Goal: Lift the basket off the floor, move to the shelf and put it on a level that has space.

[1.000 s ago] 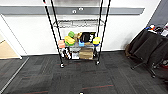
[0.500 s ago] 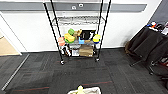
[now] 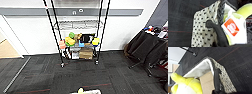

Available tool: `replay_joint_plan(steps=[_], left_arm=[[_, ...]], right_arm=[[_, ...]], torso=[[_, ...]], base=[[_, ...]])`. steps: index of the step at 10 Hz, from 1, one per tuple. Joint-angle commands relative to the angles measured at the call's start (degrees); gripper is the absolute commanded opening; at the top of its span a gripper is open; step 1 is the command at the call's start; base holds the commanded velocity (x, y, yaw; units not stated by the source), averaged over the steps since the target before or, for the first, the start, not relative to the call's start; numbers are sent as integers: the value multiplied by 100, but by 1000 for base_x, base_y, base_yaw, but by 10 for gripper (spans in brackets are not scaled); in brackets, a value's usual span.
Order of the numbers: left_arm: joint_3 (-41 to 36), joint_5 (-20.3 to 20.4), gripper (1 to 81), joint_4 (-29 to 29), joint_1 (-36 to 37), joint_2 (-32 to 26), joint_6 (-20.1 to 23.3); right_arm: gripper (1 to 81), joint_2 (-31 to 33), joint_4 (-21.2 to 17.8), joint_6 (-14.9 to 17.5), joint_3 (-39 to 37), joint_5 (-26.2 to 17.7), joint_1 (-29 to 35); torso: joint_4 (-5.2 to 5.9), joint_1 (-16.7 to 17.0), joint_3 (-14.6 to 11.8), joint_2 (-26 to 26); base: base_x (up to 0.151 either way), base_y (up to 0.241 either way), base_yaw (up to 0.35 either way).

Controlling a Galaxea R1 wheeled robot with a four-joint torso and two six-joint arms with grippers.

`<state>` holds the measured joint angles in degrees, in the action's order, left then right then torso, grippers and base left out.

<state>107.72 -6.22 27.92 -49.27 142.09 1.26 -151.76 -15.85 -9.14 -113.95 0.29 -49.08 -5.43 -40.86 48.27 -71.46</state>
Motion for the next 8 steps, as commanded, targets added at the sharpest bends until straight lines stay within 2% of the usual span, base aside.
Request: replay_joint_plan(steps=[1, 5, 6, 8], left_arm=[[-278, -336, 10, 48, 598, -49, -29], [-303, -336, 10, 38, 528, -162, -29], [-373, -336, 10, 47, 528, -233, -20], [-515, -336, 10, 47, 528, -374, -20]], right_arm=[[10, 152, -173, -105, 339, -144, 614], [10, 266, -147, -96, 374, -144, 508], [10, 371, -138, -88, 487, -152, 508], [10, 469, -129, -88, 681, -152, 526]], torso=[[0, 356, -493, 553], [0, 868, -1178, 1332], [0, 997, -841, 1528], [0, 1209, -1051, 1828]], base=[[0, 0, 0], [0, 0, 0], [0, 0, 0], [0, 0, 0]])
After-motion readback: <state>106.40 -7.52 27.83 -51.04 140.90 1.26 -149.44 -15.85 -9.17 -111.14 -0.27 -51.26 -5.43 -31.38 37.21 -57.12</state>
